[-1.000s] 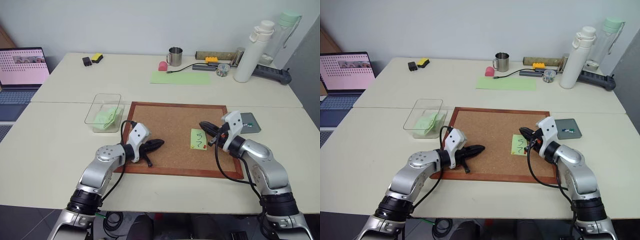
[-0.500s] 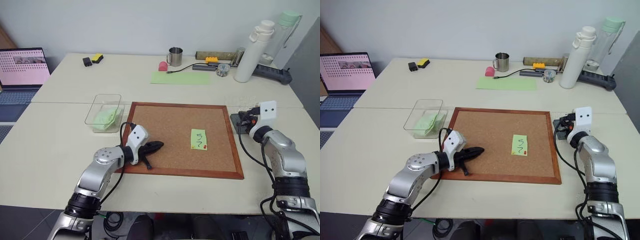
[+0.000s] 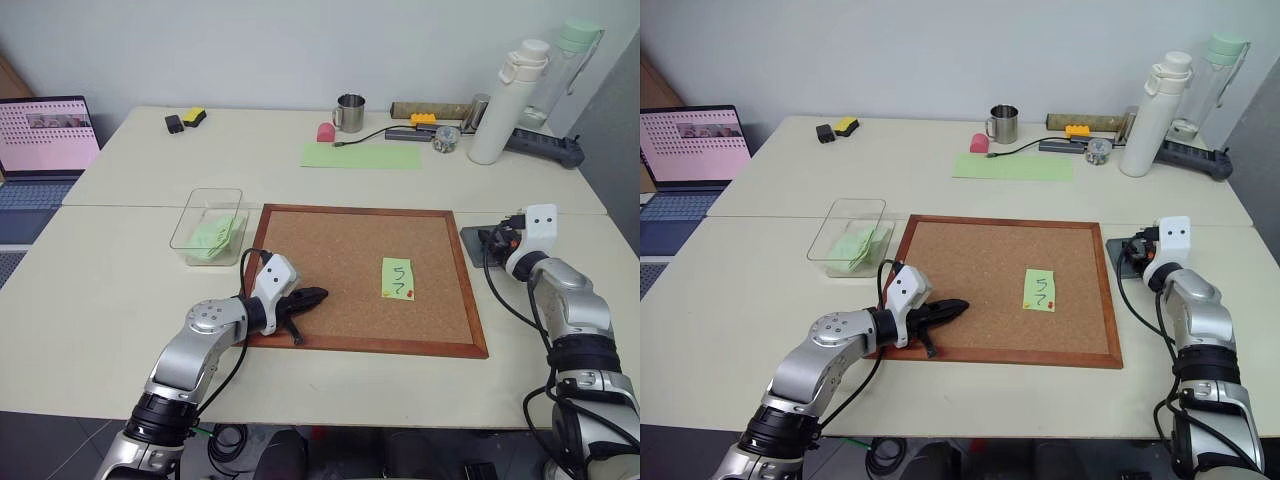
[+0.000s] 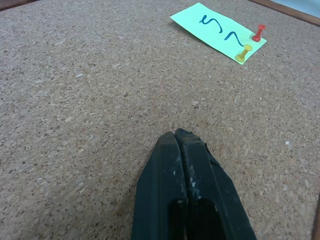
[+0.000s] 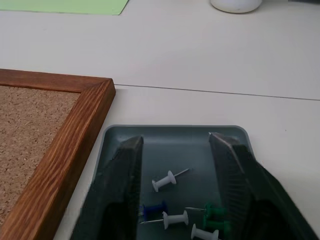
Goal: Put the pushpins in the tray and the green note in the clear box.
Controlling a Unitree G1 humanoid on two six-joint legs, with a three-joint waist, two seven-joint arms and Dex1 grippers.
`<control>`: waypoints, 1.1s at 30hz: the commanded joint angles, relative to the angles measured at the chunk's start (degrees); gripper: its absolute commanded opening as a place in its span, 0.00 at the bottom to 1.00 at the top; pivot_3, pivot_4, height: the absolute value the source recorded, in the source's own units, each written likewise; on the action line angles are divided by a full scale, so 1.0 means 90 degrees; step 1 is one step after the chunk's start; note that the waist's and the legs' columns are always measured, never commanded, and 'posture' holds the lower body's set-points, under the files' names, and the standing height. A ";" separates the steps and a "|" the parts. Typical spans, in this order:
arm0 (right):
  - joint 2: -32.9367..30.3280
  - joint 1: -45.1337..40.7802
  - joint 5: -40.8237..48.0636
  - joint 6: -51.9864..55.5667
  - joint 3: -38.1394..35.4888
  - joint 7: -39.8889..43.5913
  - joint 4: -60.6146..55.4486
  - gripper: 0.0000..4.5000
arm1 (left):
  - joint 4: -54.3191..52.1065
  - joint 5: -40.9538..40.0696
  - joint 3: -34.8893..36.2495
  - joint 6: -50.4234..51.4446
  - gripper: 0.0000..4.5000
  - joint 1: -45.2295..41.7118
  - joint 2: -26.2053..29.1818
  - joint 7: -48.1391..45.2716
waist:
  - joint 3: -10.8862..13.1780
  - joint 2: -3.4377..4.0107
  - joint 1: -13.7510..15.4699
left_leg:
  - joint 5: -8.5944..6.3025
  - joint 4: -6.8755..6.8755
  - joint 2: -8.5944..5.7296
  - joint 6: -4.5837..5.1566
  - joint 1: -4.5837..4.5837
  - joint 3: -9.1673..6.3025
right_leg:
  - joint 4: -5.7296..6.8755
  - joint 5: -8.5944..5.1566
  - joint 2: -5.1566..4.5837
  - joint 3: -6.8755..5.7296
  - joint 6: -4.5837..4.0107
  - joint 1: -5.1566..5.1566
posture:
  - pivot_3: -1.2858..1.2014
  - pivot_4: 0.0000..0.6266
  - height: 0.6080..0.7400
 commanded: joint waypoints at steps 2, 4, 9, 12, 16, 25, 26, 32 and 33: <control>-0.0048 0.0458 0.0854 0.0051 -0.0180 0.1025 -0.1592 0.55 | -0.0019 0.0010 -0.0050 0.0053 0.00 0.0028 0.0031 -0.0018 | 0.0001 0.0001 0.0003 | 0.0000 0.0000 0.0000 0.0000 -0.0001 -0.0001 | -0.0001 0.0000 0.0000 -0.0001 0.0000 0.0000 | 0.52 0.24 1.00; -0.0096 0.0932 0.1434 0.0401 -0.0026 0.1758 -0.2482 0.55 | -0.0002 0.0006 -0.0045 0.0049 0.00 0.0022 0.0044 -0.0037 | 0.0001 0.0001 0.0008 | 0.0000 0.0000 0.0002 0.0000 -0.0002 -0.0003 | -0.0001 0.0000 0.0000 -0.0002 0.0000 0.0000 | 0.52 0.24 1.00; -0.0389 0.2044 0.1792 0.0751 0.0603 0.2735 -0.3954 0.55 | 0.0038 -0.0009 -0.0048 0.0034 0.00 0.0011 0.0087 -0.0090 | -0.0001 0.0003 0.0015 | 0.0000 0.0001 0.0003 0.0000 -0.0003 -0.0018 | -0.0004 0.0000 0.0002 -0.0012 0.0000 0.0006 | 0.52 0.24 1.00; -0.0379 0.2455 0.1501 0.0509 0.1055 0.2927 -0.4217 0.55 | 0.0072 -0.0007 -0.0058 0.0020 0.00 -0.0010 0.0101 -0.0117 | -0.0001 0.0003 0.0015 | 0.0000 0.0005 -0.0002 0.0000 -0.0001 -0.0018 | -0.0001 0.0001 0.0000 -0.0010 0.0003 0.0007 | 0.52 0.24 1.00; -0.0200 0.2519 0.1189 0.0215 0.1397 0.2858 -0.4114 0.55 | 0.0085 -0.0005 -0.0074 0.0026 0.00 -0.0048 0.0103 -0.0135 | -0.0001 0.0004 0.0013 | 0.0000 0.0004 -0.0001 0.0000 0.0002 -0.0019 | -0.0001 0.0001 0.0003 -0.0012 0.0003 0.0009 | 0.52 0.24 1.00; 0.0074 0.2332 0.0747 -0.0156 0.1636 0.2736 -0.3613 0.55 | -0.0003 0.0001 -0.0049 0.0066 0.00 -0.0010 0.0132 -0.0136 | -0.0001 0.0004 0.0014 | 0.0000 0.0003 -0.0001 0.0000 0.0001 -0.0019 | -0.0005 0.0001 0.0003 -0.0013 0.0003 0.0008 | 0.52 0.24 1.00; 0.0072 0.2330 0.0706 -0.0184 0.1675 0.2773 -0.3581 0.55 | -0.0008 0.0002 -0.0048 0.0068 0.00 -0.0008 0.0135 -0.0136 | -0.0001 0.0004 0.0014 | 0.0000 0.0003 -0.0001 0.0000 0.0001 -0.0020 | -0.0005 0.0001 0.0003 -0.0013 0.0003 0.0008 | 0.52 0.24 1.00; 0.0066 0.2368 0.0598 -0.0270 0.1771 0.2876 -0.3490 0.35 | -0.0044 -0.0003 -0.0043 0.0084 0.00 0.0009 0.0148 -0.0134 | -0.0001 0.0004 0.0013 | 0.0000 0.0002 -0.0001 0.0000 0.0001 -0.0020 | -0.0004 0.0001 0.0003 -0.0013 0.0003 0.0008 | 0.52 0.24 1.00; 0.0060 0.2380 0.0585 -0.0275 0.1776 0.2886 -0.3491 0.30 | -0.0053 -0.0004 -0.0042 0.0087 0.00 0.0013 0.0150 -0.0133 | -0.0001 0.0004 0.0013 | 0.0000 0.0002 -0.0001 0.0000 0.0001 -0.0020 | -0.0004 0.0001 0.0003 -0.0013 0.0003 0.0008 | 0.52 0.24 1.00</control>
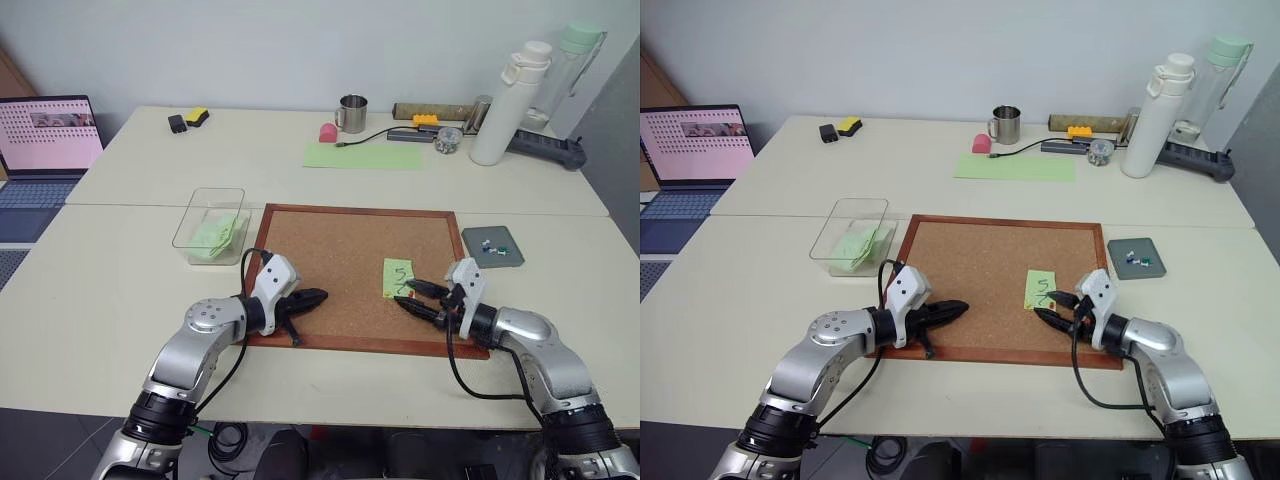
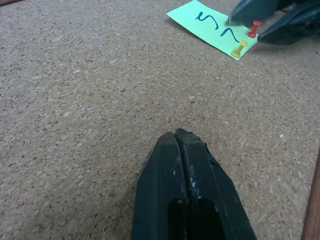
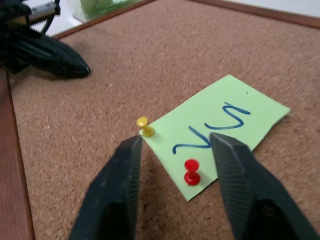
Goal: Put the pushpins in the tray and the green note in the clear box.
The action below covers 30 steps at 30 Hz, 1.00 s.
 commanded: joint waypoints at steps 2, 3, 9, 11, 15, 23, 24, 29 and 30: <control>-0.0029 0.0032 -0.0030 -0.0164 -0.0002 0.0103 -0.0101 0.23 | -0.0100 0.0008 -0.0013 0.0084 0.00 0.0055 0.0072 0.0003 | 0.0000 0.0000 0.0000 | 0.0000 0.0000 0.0000 0.0000 0.0000 0.0000 | 0.0000 0.0000 0.0000 0.0000 0.0000 0.0000 | 0.52 0.24 1.00; -0.0033 0.0042 -0.0032 -0.0171 -0.0012 0.0101 -0.0100 0.19 | -0.0106 0.0005 -0.0011 0.0091 0.00 0.0053 0.0070 0.0006 | 0.0000 0.0000 0.0000 | 0.0000 0.0000 0.0000 0.0000 0.0000 -0.0001 | 0.0000 0.0000 0.0000 0.0000 0.0000 0.0000 | 0.52 0.24 1.00; -0.0008 0.0018 0.0074 -0.0137 -0.0169 0.0032 -0.0115 0.01 | -0.0113 -0.0003 -0.0011 0.0116 0.00 0.0033 0.0065 0.0006 | 0.0000 0.0000 0.0000 | 0.0000 0.0000 0.0000 0.0000 0.0000 -0.0001 | 0.0000 0.0000 0.0000 -0.0001 0.0000 0.0000 | 0.52 0.24 1.00; -0.0004 0.0021 0.0078 -0.0183 -0.0227 -0.0002 -0.0155 0.01 | -0.0116 -0.0006 -0.0013 0.0123 0.00 0.0031 0.0063 0.0004 | 0.0000 0.0000 0.0000 | 0.0000 0.0000 0.0000 0.0000 0.0000 -0.0001 | 0.0000 0.0000 0.0000 0.0000 0.0000 0.0000 | 0.52 0.24 1.00; 0.0051 0.0118 0.0363 -0.0094 -0.0385 -0.0047 -0.0648 0.01 | -0.0083 0.0000 -0.0016 0.0119 0.00 0.0016 0.0061 -0.0003 | 0.0000 0.0000 0.0000 | 0.0000 0.0000 0.0000 0.0000 0.0000 -0.0001 | 0.0000 0.0000 0.0000 -0.0001 0.0000 0.0000 | 0.52 0.24 1.00; -0.0040 0.0500 0.0970 0.0405 -0.0861 -0.0293 -0.1642 0.01 | -0.0054 0.0004 -0.0030 0.0119 0.00 0.0030 0.0074 -0.0046 | 0.0001 0.0001 0.0002 | 0.0000 0.0001 0.0000 0.0000 -0.0002 -0.0006 | 0.0001 0.0000 0.0000 -0.0003 0.0000 0.0001 | 0.52 0.24 1.00; -0.0046 0.0519 0.0981 0.0423 -0.0890 -0.0322 -0.1655 0.01 | -0.0043 0.0009 -0.0037 0.0114 0.00 0.0025 0.0069 -0.0047 | 0.0001 0.0001 0.0002 | 0.0000 0.0001 0.0000 0.0000 -0.0002 -0.0006 | 0.0001 0.0000 0.0000 -0.0003 0.0000 0.0002 | 0.52 0.24 1.00; 0.0203 0.0215 0.1145 0.0705 -0.1437 -0.1094 -0.1352 0.01 | 0.0018 0.0023 -0.0070 0.0093 0.00 -0.0054 0.0029 -0.0060 | 0.0001 0.0001 0.0002 | 0.0000 0.0001 0.0000 0.0000 0.0000 -0.0006 | 0.0002 0.0000 0.0000 -0.0004 0.0000 0.0003 | 0.52 0.24 1.00; 0.0217 0.0048 0.0941 0.0643 -0.1573 -0.1418 -0.1099 0.01 | 0.0022 0.0023 -0.0070 0.0084 0.00 -0.0053 0.0034 -0.0069 | 0.0001 0.0001 0.0002 | 0.0000 0.0001 0.0000 0.0000 0.0000 -0.0006 | 0.0003 0.0000 0.0000 -0.0004 0.0000 0.0003 | 0.52 0.24 1.00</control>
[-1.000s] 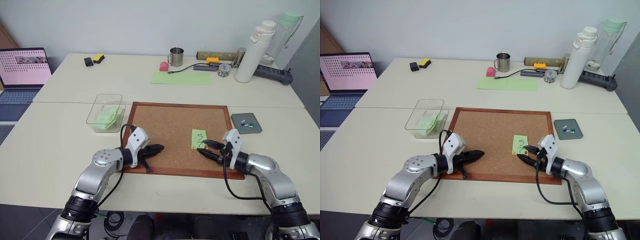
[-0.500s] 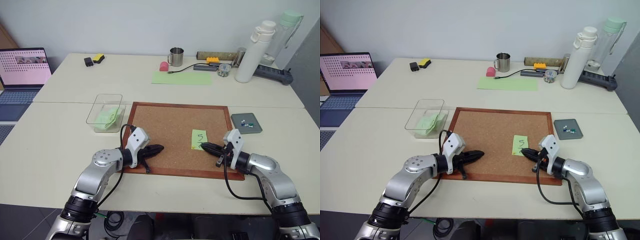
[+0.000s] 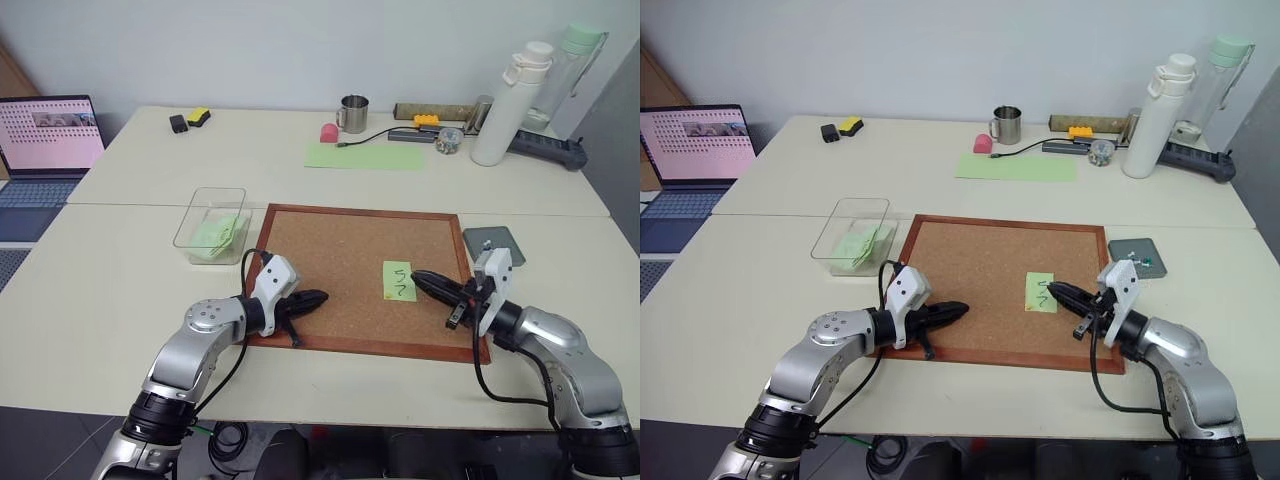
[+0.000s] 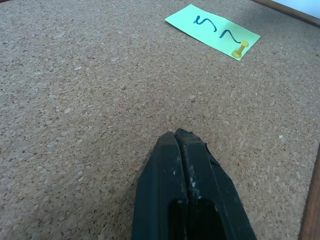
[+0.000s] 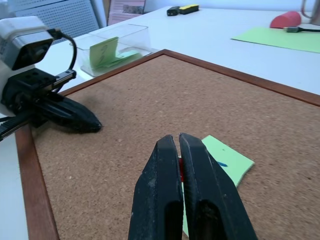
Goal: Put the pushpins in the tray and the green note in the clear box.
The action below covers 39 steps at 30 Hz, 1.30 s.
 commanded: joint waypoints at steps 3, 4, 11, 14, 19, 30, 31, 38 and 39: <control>-0.0061 -0.0856 -0.0622 -0.0113 -0.0811 -0.1463 0.1006 0.01 | 0.0035 0.0033 -0.0072 -0.0024 0.00 -0.0038 0.0031 -0.0050 | 0.0000 0.0000 0.0001 | 0.0000 0.0004 -0.0004 -0.0001 0.0000 0.0006 | 0.0000 0.0001 -0.0003 0.0006 0.0001 0.0000 | 0.52 0.24 1.00; -0.0144 -0.1029 -0.0755 -0.0116 -0.0865 -0.1593 0.1288 0.01 | 0.0033 0.0034 -0.0074 -0.0023 0.00 -0.0039 0.0033 -0.0051 | 0.0000 0.0000 0.0000 | 0.0000 0.0004 -0.0003 -0.0001 -0.0001 0.0006 | -0.0001 0.0001 -0.0002 0.0005 0.0001 0.0000 | 0.52 0.24 1.00; -0.0441 -0.1878 -0.1317 -0.0174 -0.0833 -0.1927 0.2809 0.01 | -0.0011 0.0039 -0.0076 -0.0019 0.00 -0.0015 0.0015 -0.0016 | 0.0000 0.0001 -0.0004 | 0.0000 -0.0002 -0.0002 0.0000 0.0000 0.0012 | -0.0002 0.0001 -0.0002 0.0008 0.0001 -0.0005 | 0.52 0.24 1.00; -0.0441 -0.2080 -0.1393 -0.0250 -0.0845 -0.1889 0.3233 0.06 | -0.0062 0.0035 -0.0050 -0.0013 0.00 0.0045 0.0034 0.0008 | 0.0000 0.0001 -0.0005 | 0.0000 -0.0002 -0.0001 0.0000 -0.0001 0.0014 | -0.0002 0.0001 -0.0002 0.0009 0.0001 -0.0005 | 0.52 0.24 1.00; -0.0454 -0.2256 -0.1468 -0.0446 -0.0878 -0.1867 0.3619 0.22 | -0.0186 0.0015 0.0010 0.0030 0.00 0.0169 0.0073 0.0066 | 0.0000 0.0001 -0.0007 | 0.0000 -0.0002 0.0000 0.0000 0.0000 0.0018 | -0.0002 0.0001 -0.0002 0.0012 0.0001 -0.0005 | 0.52 0.24 1.00; -0.0457 -0.1727 -0.0895 -0.0762 -0.0812 -0.0827 0.2404 0.41 | -0.0225 0.0006 0.0020 0.0079 0.00 0.0157 0.0063 0.0100 | 0.0000 0.0002 -0.0005 | 0.0000 -0.0003 0.0000 0.0000 -0.0001 0.0019 | -0.0002 0.0001 -0.0002 0.0013 0.0001 -0.0006 | 0.52 0.24 1.00; -0.0431 -0.1558 -0.0594 -0.0591 -0.0735 -0.0511 0.1985 0.41 | -0.0223 0.0005 0.0018 0.0079 0.00 0.0153 0.0066 0.0095 | 0.0000 0.0002 -0.0005 | 0.0000 -0.0003 0.0001 0.0000 -0.0002 0.0017 | -0.0003 0.0001 -0.0002 0.0012 0.0001 -0.0007 | 0.52 0.24 1.00; -0.0258 -0.0658 -0.0378 -0.0274 0.0258 0.0093 0.0446 0.41 | -0.0227 0.0008 -0.0011 0.0086 0.00 0.0140 0.0080 0.0041 | 0.0000 0.0002 -0.0003 | 0.0000 -0.0001 0.0002 0.0000 -0.0001 0.0010 | -0.0001 0.0001 -0.0001 0.0007 0.0001 -0.0004 | 0.52 0.24 1.00; -0.0201 -0.0589 -0.0418 -0.0267 0.0413 0.0094 0.0342 0.41 | -0.0234 0.0007 -0.0014 0.0091 0.00 0.0141 0.0080 0.0036 | 0.0000 0.0002 -0.0003 | 0.0000 -0.0001 0.0001 0.0000 -0.0001 0.0010 | -0.0002 0.0001 -0.0001 0.0007 0.0001 -0.0004 | 0.52 0.24 1.00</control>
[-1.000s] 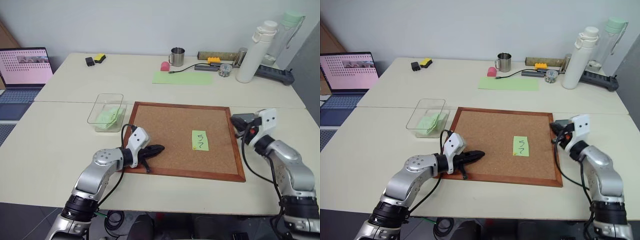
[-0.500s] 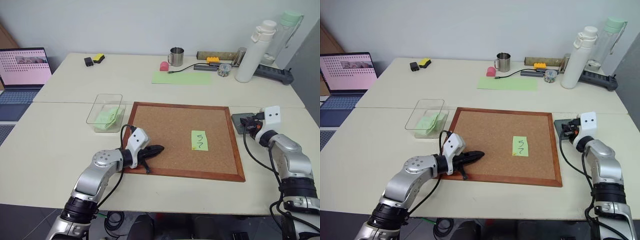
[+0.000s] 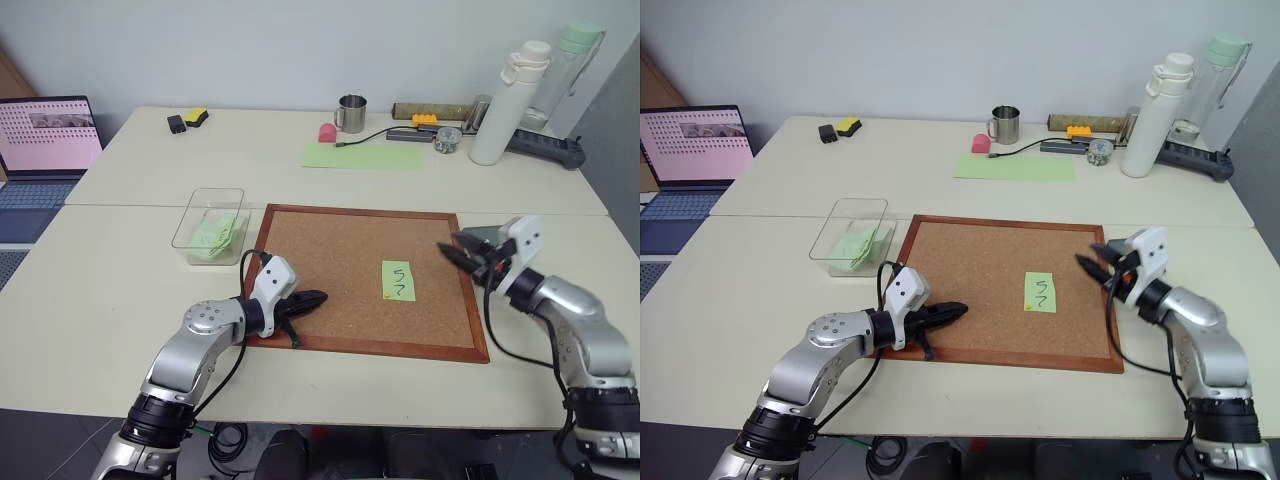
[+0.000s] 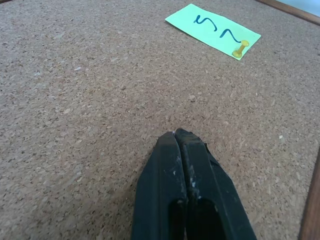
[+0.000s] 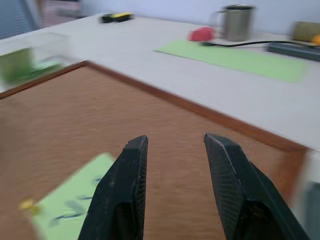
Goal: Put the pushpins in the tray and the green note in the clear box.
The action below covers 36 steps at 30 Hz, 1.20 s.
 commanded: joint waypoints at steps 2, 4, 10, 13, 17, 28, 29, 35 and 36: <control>0.0257 0.0259 -0.0073 0.0052 0.0710 0.0103 -0.0693 0.41 | -0.0103 0.0011 -0.0055 0.0061 0.00 0.0040 0.0069 -0.0013 | 0.0000 0.0000 -0.0001 | 0.0000 0.0000 0.0000 0.0000 0.0000 -0.0001 | 0.0001 0.0000 0.0000 0.0000 0.0000 -0.0001 | 0.52 0.24 1.00; 0.0416 0.0280 -0.0237 0.0006 0.1005 0.0027 -0.0661 0.41 | -0.0110 0.0006 -0.0052 0.0068 0.00 0.0042 0.0077 -0.0021 | 0.0000 0.0000 0.0000 | 0.0000 0.0000 0.0000 0.0000 0.0000 -0.0002 | 0.0001 0.0000 0.0000 0.0000 0.0000 -0.0001 | 0.52 0.24 1.00; 0.0685 0.0167 -0.0643 -0.0103 0.1495 -0.0037 -0.0300 0.41 | -0.0128 0.0003 -0.0032 0.0091 0.00 0.0029 0.0094 -0.0018 | 0.0000 0.0000 0.0000 | 0.0000 0.0000 0.0000 0.0000 0.0000 -0.0004 | 0.0000 0.0000 0.0001 -0.0003 0.0000 -0.0002 | 0.52 0.24 1.00; 0.0686 0.0115 -0.0870 -0.0113 0.1645 -0.0057 -0.0125 0.41 | -0.0141 0.0000 -0.0017 0.0109 0.00 0.0031 0.0104 -0.0004 | 0.0000 0.0000 0.0000 | 0.0000 0.0000 0.0000 -0.0001 0.0000 -0.0004 | 0.0000 0.0000 0.0001 -0.0003 0.0000 -0.0002 | 0.52 0.24 1.00; 0.0691 0.0117 -0.1027 -0.0155 0.1743 -0.0009 0.0024 0.41 | -0.0166 0.0000 -0.0004 0.0136 0.00 0.0052 0.0113 0.0023 | 0.0000 0.0000 -0.0002 | 0.0000 0.0000 0.0000 0.0000 0.0001 -0.0004 | 0.0000 0.0000 0.0001 -0.0003 0.0000 -0.0002 | 0.52 0.24 1.00; 0.0760 0.0100 -0.1191 -0.0320 0.1585 -0.0243 0.0139 0.01 | -0.0262 -0.0022 0.0021 0.0177 0.00 0.0119 0.0115 0.0081 | 0.0000 0.0000 -0.0003 | 0.0000 -0.0001 0.0000 0.0000 0.0001 -0.0005 | 0.0000 0.0000 0.0002 -0.0003 0.0000 -0.0002 | 0.52 0.24 1.00; 0.0744 0.0092 -0.1211 -0.0361 0.1560 -0.0261 0.0181 0.01 | -0.0254 -0.0016 0.0012 0.0168 0.00 0.0117 0.0115 0.0083 | 0.0000 0.0000 -0.0003 | 0.0000 -0.0001 0.0001 0.0000 0.0001 -0.0005 | 0.0000 0.0000 0.0002 -0.0003 0.0000 -0.0002 | 0.52 0.24 1.00; 0.0631 0.0043 -0.0956 -0.0371 0.1345 -0.0126 -0.0186 0.01 | -0.0223 -0.0028 0.0019 0.0139 0.00 0.0114 0.0161 0.0058 | 0.0000 0.0000 -0.0002 | 0.0000 0.0001 0.0000 -0.0001 0.0001 -0.0005 | 0.0001 0.0000 0.0001 -0.0003 0.0000 -0.0001 | 0.52 0.24 1.00; 0.0616 0.0009 -0.0839 -0.0336 0.1292 -0.0095 -0.0399 0.01 | -0.0212 -0.0034 0.0032 0.0138 0.00 0.0105 0.0181 0.0041 | 0.0000 0.0000 -0.0001 | 0.0000 0.0001 0.0000 -0.0001 0.0001 -0.0005 | 0.0001 0.0000 0.0001 -0.0003 0.0000 -0.0001 | 0.52 0.24 1.00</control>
